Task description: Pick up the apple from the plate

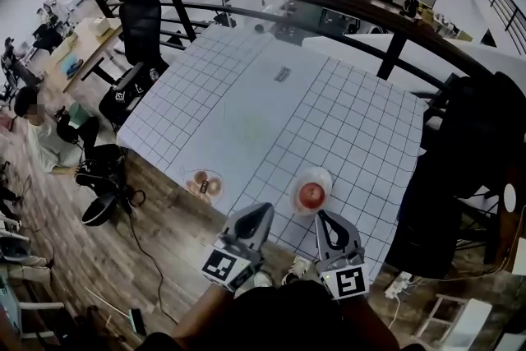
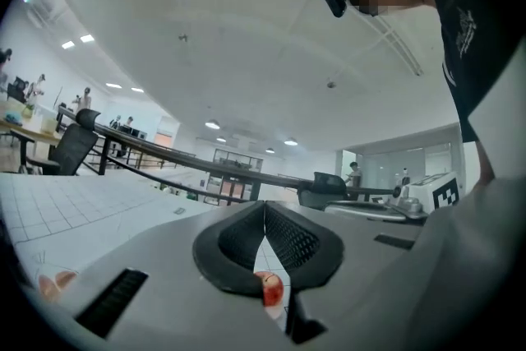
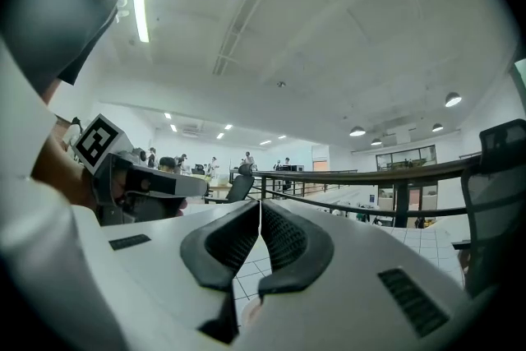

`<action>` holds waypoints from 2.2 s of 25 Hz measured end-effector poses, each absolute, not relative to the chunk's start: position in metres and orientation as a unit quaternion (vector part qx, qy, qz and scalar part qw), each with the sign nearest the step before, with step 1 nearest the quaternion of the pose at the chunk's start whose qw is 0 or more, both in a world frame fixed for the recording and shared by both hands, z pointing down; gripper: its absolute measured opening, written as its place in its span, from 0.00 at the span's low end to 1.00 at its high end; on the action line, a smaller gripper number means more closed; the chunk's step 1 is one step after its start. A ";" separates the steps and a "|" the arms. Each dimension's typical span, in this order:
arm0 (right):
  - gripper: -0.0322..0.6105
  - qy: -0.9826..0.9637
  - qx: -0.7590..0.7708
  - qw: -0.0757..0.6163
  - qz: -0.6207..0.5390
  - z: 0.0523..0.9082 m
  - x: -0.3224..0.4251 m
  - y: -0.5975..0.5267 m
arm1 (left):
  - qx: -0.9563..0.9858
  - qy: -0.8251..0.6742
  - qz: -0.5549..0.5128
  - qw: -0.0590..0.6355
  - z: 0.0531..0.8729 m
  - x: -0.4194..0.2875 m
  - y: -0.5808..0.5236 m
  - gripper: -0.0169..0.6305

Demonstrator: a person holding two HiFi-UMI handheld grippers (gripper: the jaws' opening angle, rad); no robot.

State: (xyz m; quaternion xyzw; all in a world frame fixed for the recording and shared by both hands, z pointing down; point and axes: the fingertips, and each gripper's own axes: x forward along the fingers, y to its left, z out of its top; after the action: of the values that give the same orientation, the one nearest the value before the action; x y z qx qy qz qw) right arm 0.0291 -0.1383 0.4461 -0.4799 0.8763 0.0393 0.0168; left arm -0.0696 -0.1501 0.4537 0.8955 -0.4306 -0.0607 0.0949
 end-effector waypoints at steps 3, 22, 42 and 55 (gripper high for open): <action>0.09 0.886 -0.463 0.017 0.029 0.463 0.031 -0.161 | 0.888 -0.449 -0.038 0.096 0.472 -0.069 -0.171 0.06; 0.09 0.873 -0.488 -0.024 0.010 0.501 0.057 -0.222 | 0.904 -0.421 0.017 0.071 0.497 -0.036 -0.238 0.06; 0.63 0.872 -0.460 -0.143 -0.090 0.627 0.053 -0.241 | 0.910 -0.403 0.047 0.088 0.548 -0.036 -0.257 0.06; 0.72 0.867 -0.443 -0.183 -0.137 0.688 0.042 -0.261 | 0.907 -0.401 0.064 0.111 0.570 -0.046 -0.250 0.06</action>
State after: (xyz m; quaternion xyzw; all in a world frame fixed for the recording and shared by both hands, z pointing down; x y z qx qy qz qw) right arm 0.0417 -0.2612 0.6883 -0.4435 0.8668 -0.1366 -0.1827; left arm -0.0459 -0.2503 0.5700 0.9072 -0.4006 0.0641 0.1114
